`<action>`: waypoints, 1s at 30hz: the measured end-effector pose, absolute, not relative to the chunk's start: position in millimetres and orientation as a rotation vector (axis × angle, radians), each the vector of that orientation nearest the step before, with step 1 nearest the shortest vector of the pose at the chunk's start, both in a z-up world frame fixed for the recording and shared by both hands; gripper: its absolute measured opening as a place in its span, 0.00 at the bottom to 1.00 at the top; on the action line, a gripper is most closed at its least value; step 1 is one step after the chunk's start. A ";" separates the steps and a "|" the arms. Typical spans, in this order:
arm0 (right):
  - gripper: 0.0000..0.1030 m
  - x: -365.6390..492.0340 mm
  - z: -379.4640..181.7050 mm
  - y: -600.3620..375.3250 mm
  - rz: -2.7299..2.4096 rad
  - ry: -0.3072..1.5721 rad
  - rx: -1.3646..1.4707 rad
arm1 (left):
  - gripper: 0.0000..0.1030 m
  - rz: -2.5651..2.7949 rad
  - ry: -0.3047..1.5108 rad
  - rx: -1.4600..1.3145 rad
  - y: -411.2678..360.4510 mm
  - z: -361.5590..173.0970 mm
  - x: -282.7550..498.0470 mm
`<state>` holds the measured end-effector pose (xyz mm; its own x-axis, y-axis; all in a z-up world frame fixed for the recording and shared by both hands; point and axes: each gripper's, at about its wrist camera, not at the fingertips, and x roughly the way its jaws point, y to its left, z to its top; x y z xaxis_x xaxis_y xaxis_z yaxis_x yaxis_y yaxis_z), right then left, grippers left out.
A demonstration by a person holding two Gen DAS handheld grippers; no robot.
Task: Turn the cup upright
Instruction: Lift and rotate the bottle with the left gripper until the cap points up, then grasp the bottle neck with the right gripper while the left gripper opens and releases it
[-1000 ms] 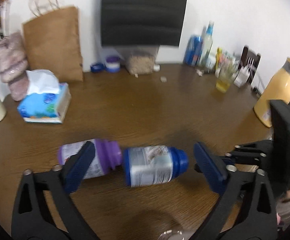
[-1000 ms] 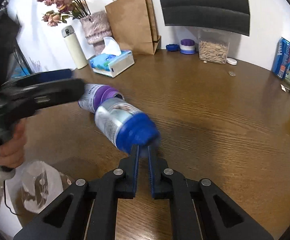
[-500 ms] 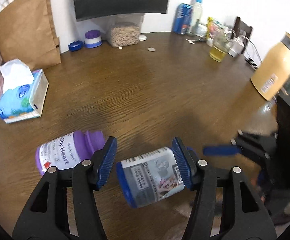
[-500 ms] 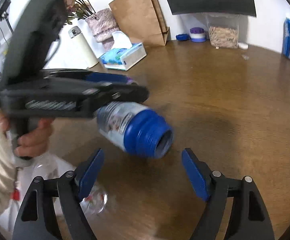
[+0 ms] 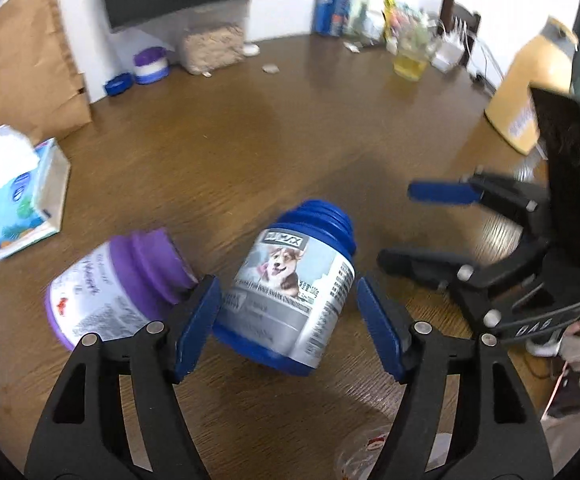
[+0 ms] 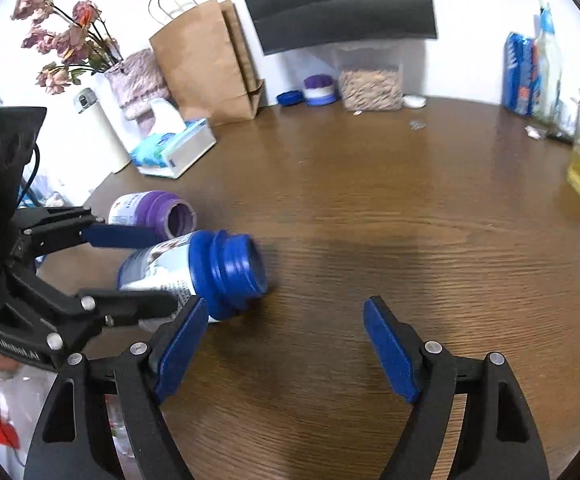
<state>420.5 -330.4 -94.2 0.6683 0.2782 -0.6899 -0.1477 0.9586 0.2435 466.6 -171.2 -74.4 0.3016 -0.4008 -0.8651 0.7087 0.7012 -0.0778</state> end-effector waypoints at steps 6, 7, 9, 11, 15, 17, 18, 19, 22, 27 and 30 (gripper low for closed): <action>0.82 409.1 -88.2 -353.2 0.212 0.777 0.225 | 0.60 -0.728 1.142 0.444 -202.7 -96.1 475.6; 0.82 408.1 -88.2 -355.2 0.209 0.776 0.230 | 0.59 -0.722 1.133 0.458 -206.5 -96.6 474.7; 0.82 403.1 -87.3 -362.4 0.208 0.778 0.250 | 0.59 -0.707 1.114 0.483 -211.1 -95.3 471.1; 0.82 395.2 -83.2 -370.4 0.211 0.767 0.271 | 0.58 -0.697 1.080 0.491 -211.8 -88.0 466.6; 0.82 381.7 -61.0 -375.7 0.260 0.705 0.322 | 0.58 -0.697 0.941 0.390 -195.9 -44.1 452.7; 0.82 376.2 -44.5 -373.6 0.330 0.671 0.354 | 0.58 -0.690 0.854 0.348 -186.9 -17.3 440.3; 0.82 374.7 -34.4 -371.5 0.388 0.653 0.387 | 0.58 -0.687 0.804 0.317 -181.0 -2.6 431.9; 0.82 373.3 -24.7 -369.6 0.446 0.635 0.423 | 0.58 -0.689 0.769 0.293 -177.3 7.6 424.9; 0.82 372.6 4.3 -360.3 0.587 0.589 0.519 | 0.58 -0.688 0.635 0.228 -163.6 38.3 394.4; 0.82 371.7 48.3 -329.0 0.670 0.549 0.495 | 0.59 -0.689 0.464 0.183 -154.3 58.7 355.5; 0.70 372.8 58.3 -317.8 0.689 0.549 0.508 | 0.58 -0.698 0.417 0.166 -149.0 63.3 340.1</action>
<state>372.8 -317.8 58.3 0.6446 0.7039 -0.2985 -0.4484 0.6643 0.5981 340.1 -149.0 63.3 0.6879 -0.5882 -0.4252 0.6536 0.7568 0.0104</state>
